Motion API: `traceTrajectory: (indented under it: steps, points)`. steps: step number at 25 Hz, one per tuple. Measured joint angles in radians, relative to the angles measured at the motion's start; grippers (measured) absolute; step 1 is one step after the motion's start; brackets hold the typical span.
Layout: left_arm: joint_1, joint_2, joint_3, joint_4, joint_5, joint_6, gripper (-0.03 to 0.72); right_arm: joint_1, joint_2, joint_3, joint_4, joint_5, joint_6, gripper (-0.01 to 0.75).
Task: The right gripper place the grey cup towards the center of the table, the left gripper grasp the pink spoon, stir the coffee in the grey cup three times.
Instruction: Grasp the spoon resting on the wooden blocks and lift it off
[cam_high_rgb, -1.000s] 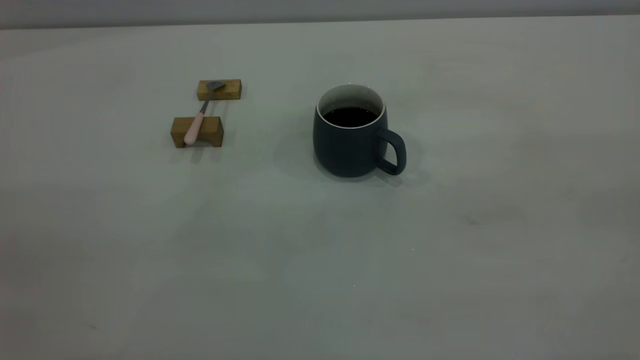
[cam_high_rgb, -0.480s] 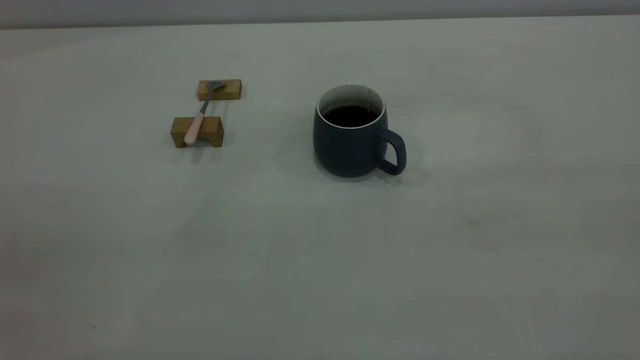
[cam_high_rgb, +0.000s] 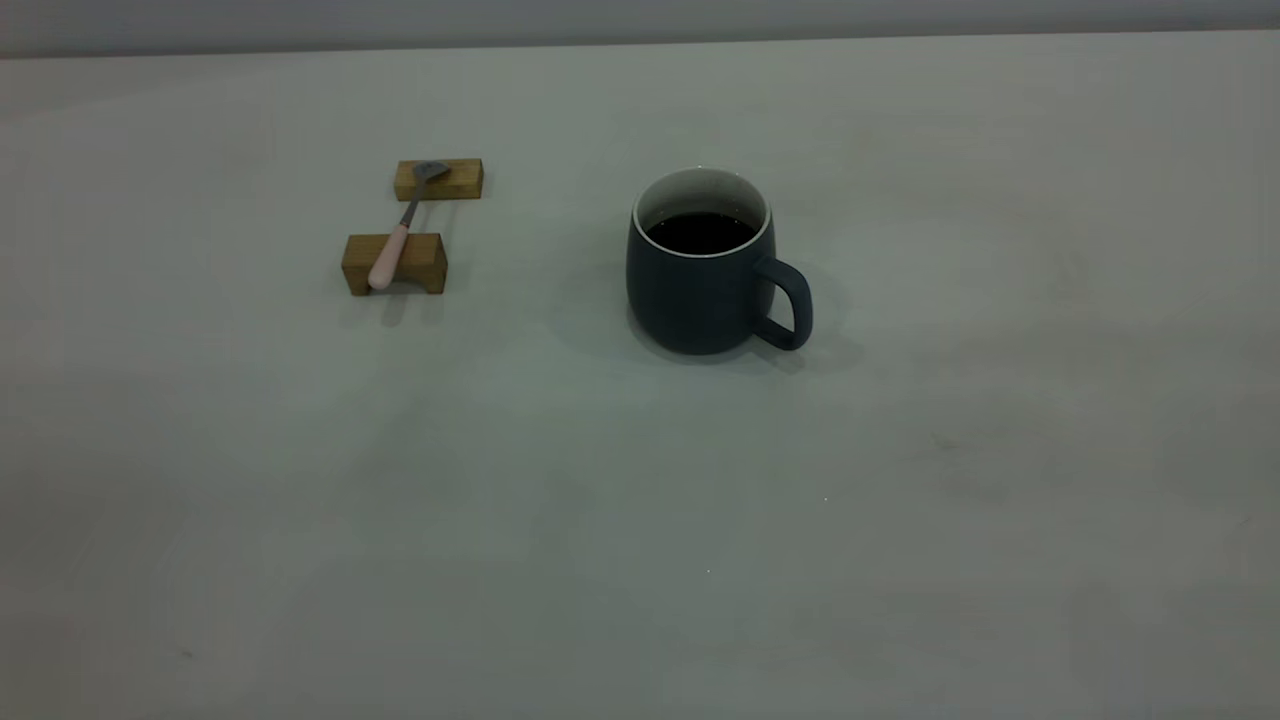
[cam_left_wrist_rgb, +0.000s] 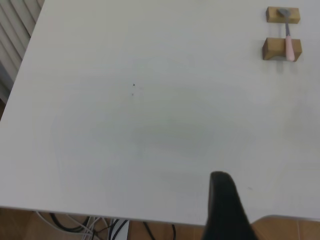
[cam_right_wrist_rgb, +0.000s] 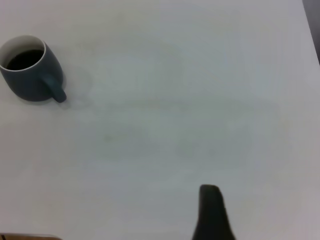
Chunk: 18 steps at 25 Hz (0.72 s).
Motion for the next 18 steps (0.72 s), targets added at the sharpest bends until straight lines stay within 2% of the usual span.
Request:
traceTrajectory:
  steps: [10, 18]
  points:
    - [0.000, 0.000, 0.000, 0.000, 0.000, 0.000, 0.523, 0.000, 0.000, 0.000, 0.000, 0.000, -0.001, 0.366]
    - [0.000, 0.000, 0.000, 0.000, 0.000, -0.006, 0.523, 0.000, 0.000, 0.000, 0.000, 0.000, -0.001, 0.239]
